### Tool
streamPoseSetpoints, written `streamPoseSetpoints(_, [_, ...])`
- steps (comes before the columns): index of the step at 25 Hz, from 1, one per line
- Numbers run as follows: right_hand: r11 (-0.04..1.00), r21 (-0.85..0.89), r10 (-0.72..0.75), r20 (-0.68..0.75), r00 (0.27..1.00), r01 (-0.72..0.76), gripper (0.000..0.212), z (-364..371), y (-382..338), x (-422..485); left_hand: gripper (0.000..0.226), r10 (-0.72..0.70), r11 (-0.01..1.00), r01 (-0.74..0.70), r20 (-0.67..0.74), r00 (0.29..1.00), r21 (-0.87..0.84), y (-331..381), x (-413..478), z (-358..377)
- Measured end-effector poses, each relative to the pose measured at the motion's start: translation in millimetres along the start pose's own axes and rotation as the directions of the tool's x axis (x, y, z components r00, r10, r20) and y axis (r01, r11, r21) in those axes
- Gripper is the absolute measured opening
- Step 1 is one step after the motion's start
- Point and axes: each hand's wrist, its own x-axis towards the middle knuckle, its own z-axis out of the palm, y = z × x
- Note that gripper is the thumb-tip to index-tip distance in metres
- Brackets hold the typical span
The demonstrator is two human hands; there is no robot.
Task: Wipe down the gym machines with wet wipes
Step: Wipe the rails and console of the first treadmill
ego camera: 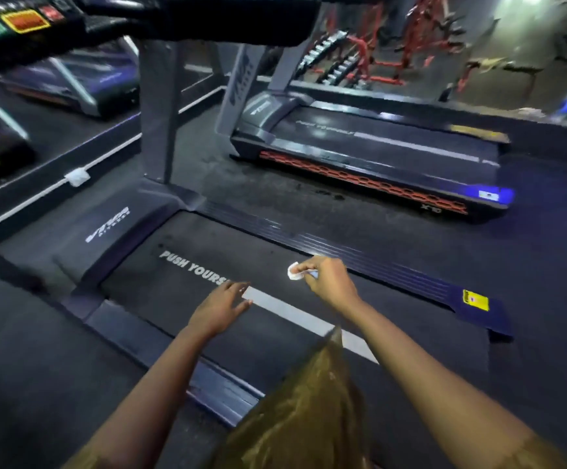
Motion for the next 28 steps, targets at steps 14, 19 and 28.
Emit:
streamPoseSetpoints(14, [0.895,0.274,-0.434,0.353,0.829,0.352,0.026,-62.0,-211.4,191.9,0.051,-0.539,0.842,0.488,-0.319,0.780,-0.229,50.8,-20.9,-228.0])
streamPoseSetpoints(19, [0.797,0.425,-0.598,0.453,0.661,0.430,0.020,-41.7,-277.2,246.5,0.051,-0.660,0.741,0.576,-0.535,0.528,-0.346,56.7,-47.3,-288.0])
streamPoseSetpoints(28, [0.707,0.662,-0.663,0.500,0.558,0.248,0.019,72.6,-396.4,294.0,0.059,-0.767,0.498,0.721,-0.633,0.106,-0.482,-29.6,-91.8,-375.9])
